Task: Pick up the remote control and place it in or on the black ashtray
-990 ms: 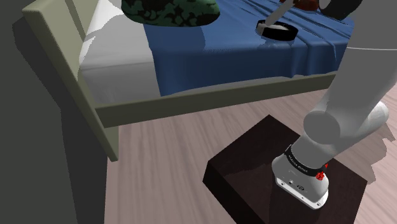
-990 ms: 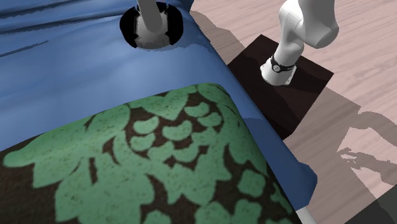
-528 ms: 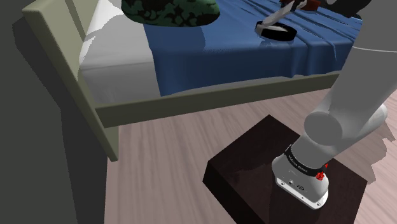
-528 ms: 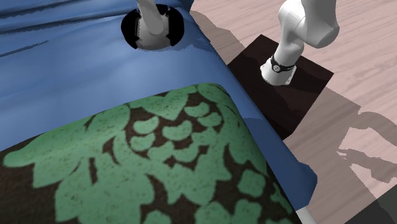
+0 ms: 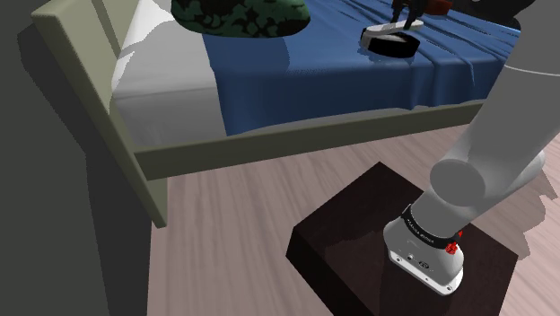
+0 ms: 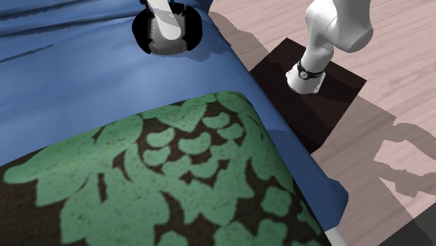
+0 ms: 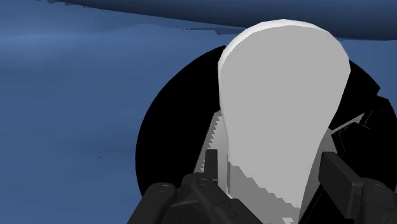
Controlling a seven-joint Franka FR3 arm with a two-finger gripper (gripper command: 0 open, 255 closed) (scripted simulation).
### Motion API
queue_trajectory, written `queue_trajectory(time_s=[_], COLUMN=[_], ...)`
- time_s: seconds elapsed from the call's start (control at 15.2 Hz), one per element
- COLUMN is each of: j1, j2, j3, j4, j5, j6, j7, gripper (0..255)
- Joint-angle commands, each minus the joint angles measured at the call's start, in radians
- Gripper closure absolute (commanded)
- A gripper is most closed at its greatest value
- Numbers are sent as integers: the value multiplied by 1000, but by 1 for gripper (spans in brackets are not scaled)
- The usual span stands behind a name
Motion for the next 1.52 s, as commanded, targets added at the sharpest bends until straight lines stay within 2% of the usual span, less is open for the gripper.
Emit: queue_trajectory(time_s=[0.0,0.33,0.4,0.73,0.99,1.45], j1=[1,1,1,1,-38,-39], j2=[-1,-1,-1,-1,68,68], j3=[1,1,1,0,-5,-5], j4=[-8,-8,-8,-7,216,216], j5=[-1,-1,-1,0,37,36], j6=[7,7,7,7,-155,-155], j7=[1,1,1,0,-12,-12], gripper=[255,255,0,0,0,0])
